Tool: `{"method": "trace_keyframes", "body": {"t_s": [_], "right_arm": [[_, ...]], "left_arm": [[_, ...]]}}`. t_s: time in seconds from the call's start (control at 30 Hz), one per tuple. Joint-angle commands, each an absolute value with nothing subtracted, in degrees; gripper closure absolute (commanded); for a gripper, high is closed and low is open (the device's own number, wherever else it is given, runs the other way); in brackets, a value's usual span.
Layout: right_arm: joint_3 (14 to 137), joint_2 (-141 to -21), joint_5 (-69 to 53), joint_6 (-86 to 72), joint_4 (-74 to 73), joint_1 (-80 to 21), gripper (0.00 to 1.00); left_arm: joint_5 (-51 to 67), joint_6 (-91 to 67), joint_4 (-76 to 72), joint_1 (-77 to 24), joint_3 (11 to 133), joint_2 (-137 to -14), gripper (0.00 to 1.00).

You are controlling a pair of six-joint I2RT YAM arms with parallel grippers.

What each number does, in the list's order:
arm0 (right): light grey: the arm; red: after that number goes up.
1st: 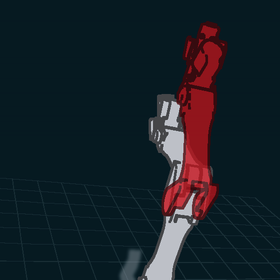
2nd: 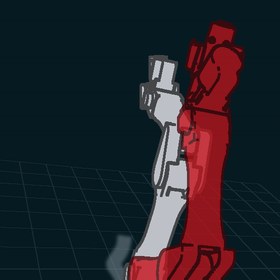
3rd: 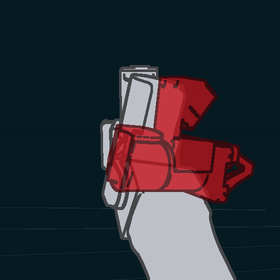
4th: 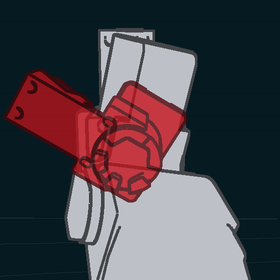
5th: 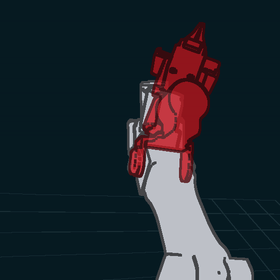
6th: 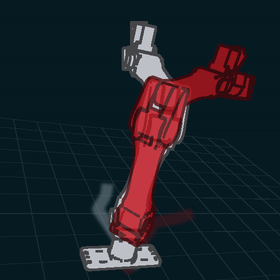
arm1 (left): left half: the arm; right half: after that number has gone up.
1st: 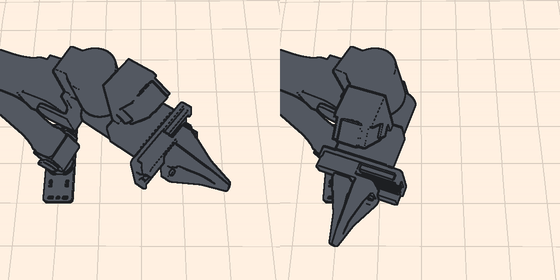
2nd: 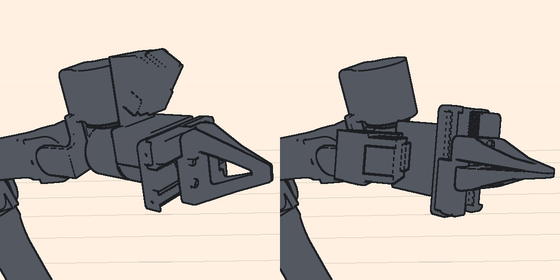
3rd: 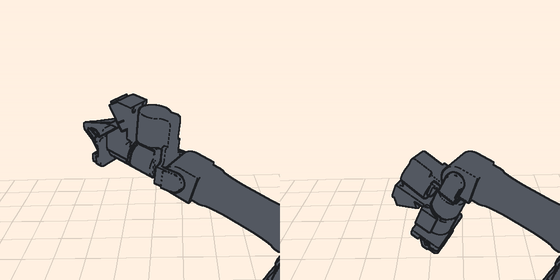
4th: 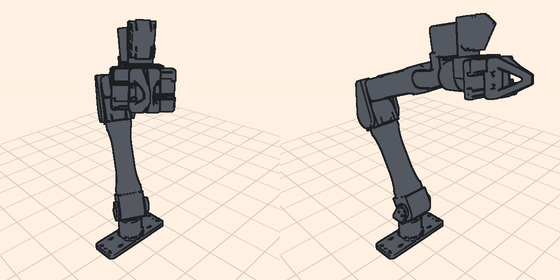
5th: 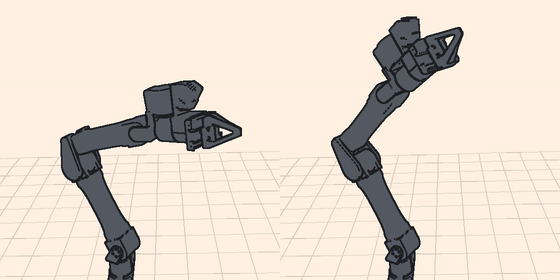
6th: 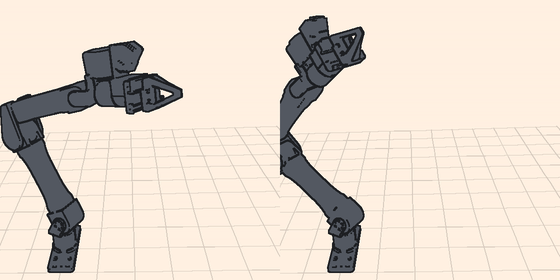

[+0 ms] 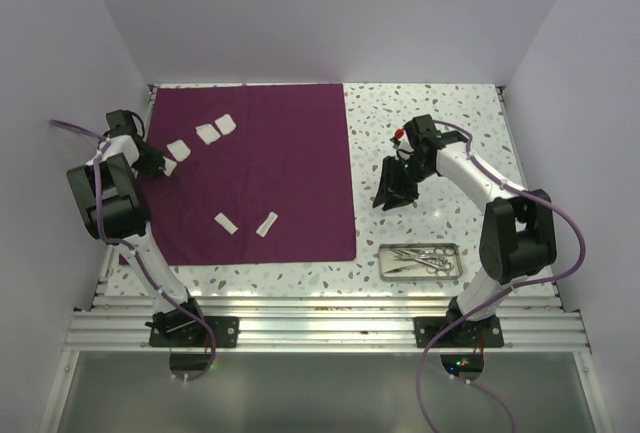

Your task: Prepare the surgical pack

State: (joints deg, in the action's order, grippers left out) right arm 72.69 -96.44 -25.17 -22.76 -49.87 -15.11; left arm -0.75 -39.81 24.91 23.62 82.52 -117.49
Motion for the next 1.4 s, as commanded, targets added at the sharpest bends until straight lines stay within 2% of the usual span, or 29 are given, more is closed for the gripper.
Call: {"method": "trace_keyframes", "body": {"t_s": [0.0,0.13,0.67,1.03,1.37], "right_arm": [[74.62,-96.50,-26.46,-21.18,-50.01,-15.38,0.64],[74.36,-96.59,-26.54,-21.18,-49.92,-15.38,0.64],[74.88,-96.94,-27.68,-21.27,-49.83,-15.29,0.64],[74.71,-96.42,-26.81,-21.18,-50.36,-15.38,0.64],[75.76,-97.56,-26.80,-21.53,-50.54,-15.38,0.64]], "left_arm": [[-1.58,-39.02,24.08,23.73,85.08,-118.48,0.88],[-1.58,-38.76,24.69,23.56,85.43,-118.39,1.00],[-5.63,-38.14,31.20,22.59,89.56,-110.21,1.00],[-0.53,-35.60,29.10,21.62,93.95,-114.08,1.00],[6.76,-26.90,26.37,20.74,96.95,-118.92,1.00]]}}
